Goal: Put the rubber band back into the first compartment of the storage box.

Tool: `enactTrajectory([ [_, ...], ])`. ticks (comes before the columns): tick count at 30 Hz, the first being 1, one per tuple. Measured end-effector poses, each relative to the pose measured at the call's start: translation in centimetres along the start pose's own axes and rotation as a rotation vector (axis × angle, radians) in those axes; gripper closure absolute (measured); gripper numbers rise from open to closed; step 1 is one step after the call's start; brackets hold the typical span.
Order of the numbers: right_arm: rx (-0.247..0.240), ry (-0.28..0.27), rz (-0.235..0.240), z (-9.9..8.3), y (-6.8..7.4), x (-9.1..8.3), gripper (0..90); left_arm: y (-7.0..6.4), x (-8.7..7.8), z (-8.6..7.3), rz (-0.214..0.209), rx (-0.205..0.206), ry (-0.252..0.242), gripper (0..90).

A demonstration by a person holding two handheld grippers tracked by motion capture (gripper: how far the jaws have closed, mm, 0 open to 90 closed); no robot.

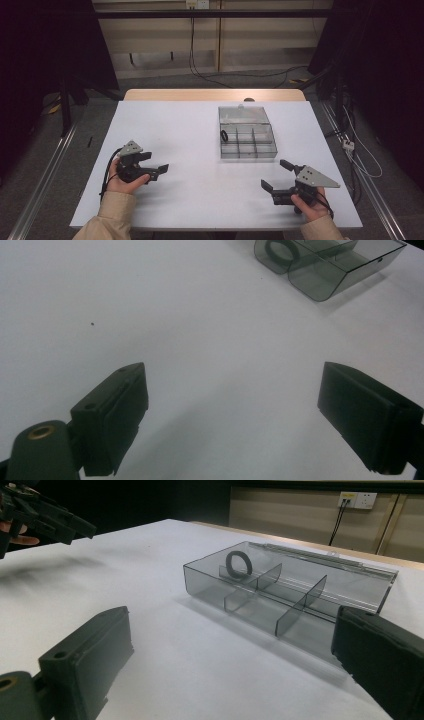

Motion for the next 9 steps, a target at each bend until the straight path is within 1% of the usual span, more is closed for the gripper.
enactTrajectory([
  [4, 0.000, 0.002, -0.001, -0.02, 0.02, 0.03, 2.8, -0.02, -0.37, -0.54, 0.002, -0.004, -0.003, 12.5],
  [5, -0.001, 0.002, -0.001, -0.02, 0.01, 0.03, 2.8, 0.04, -0.42, -0.68, 0.005, 0.001, -0.003, 12.5],
  [9, 0.001, 0.006, -0.004, 0.00, -0.02, 0.07, 2.8, 0.16, -0.44, -1.10, 0.021, -0.005, 0.004, 11.1],
])
Point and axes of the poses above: each handheld gripper's, and its own axes: x roughly forward along the jaws, z roughly out of its top, y roughly to its left, the point moved 1 cm from there along x, roughly forward along the jaws, and after that the axes turned 12 degrees about x, right-handed, at the moved point
